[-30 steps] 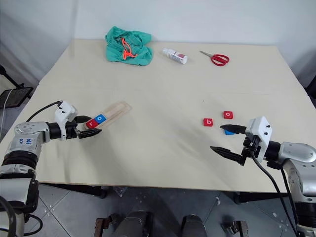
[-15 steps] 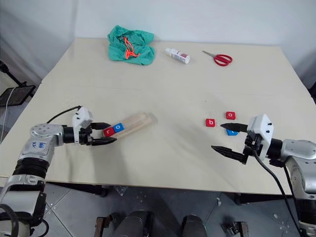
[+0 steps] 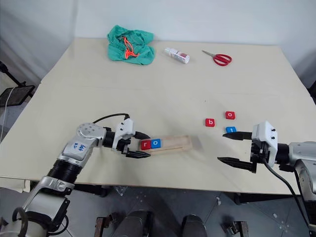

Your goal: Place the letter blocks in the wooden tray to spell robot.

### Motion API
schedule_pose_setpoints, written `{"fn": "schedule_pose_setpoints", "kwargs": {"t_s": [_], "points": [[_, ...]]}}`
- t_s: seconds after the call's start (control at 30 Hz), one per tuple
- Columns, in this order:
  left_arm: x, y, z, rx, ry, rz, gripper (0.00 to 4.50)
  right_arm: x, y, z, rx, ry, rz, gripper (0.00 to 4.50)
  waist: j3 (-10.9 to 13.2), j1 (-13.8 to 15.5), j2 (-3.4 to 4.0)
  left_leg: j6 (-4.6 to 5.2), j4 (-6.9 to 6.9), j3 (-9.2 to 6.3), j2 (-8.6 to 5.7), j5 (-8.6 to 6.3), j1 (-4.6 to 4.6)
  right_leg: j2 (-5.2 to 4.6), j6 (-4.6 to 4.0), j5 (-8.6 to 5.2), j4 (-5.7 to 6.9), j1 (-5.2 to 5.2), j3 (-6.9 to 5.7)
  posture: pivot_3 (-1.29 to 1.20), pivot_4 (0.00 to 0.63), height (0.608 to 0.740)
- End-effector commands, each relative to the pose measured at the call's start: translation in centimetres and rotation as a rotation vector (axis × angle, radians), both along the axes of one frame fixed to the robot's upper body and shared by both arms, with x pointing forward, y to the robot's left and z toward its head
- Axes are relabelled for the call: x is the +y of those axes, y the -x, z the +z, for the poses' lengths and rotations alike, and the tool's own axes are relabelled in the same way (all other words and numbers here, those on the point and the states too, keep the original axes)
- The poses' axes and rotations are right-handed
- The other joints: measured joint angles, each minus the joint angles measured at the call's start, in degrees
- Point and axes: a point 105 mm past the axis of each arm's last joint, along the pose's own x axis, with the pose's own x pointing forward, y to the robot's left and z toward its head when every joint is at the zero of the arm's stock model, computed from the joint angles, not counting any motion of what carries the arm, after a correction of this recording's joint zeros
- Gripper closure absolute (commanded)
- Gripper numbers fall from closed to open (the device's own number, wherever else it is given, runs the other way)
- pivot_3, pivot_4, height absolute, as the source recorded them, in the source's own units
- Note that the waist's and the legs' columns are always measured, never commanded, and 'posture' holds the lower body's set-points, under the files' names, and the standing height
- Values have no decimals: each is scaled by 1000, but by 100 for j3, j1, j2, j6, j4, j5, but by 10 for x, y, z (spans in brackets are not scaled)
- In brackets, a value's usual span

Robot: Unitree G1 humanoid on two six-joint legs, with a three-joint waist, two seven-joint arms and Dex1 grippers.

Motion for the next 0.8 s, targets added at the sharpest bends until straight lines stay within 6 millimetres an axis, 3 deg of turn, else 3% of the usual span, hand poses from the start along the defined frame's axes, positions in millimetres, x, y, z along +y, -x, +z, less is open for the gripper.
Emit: {"fn": "schedule_pose_setpoints", "kwargs": {"t_s": [0.03,0.3,0.67,0.73,0.8], "points": [[-24,7,-1,-25,-5,-68,1110,-1,4,9,-49,-1,-9,0,0,12,0,0,2,0,-1,0,-1,0,0,0,0,1,-1,0,150,740],[-48,13,-5,-55,-21,-121,1110,-5,5,10,-57,0,-41,0,0,27,-1,2,13,0,-3,-1,-6,0,0,0,-2,6,-6,0,150,740],[-54,26,-14,-73,-114,-136,1110,-7,3,10,-63,5,-56,0,0,21,-1,3,14,-2,-3,-1,-9,0,0,0,-5,6,-7,0,150,740],[-53,24,-15,-73,-133,-97,369,-6,2,11,-65,6,-56,0,0,20,-1,3,14,-2,-3,-1,-8,0,0,0,-5,7,-7,0,150,740],[-52,23,-14,-71,-136,-82,35,-6,2,11,-67,8,-57,0,1,22,-1,3,15,-3,-3,-1,-8,0,0,0,-5,8,-7,0,150,740]]}}
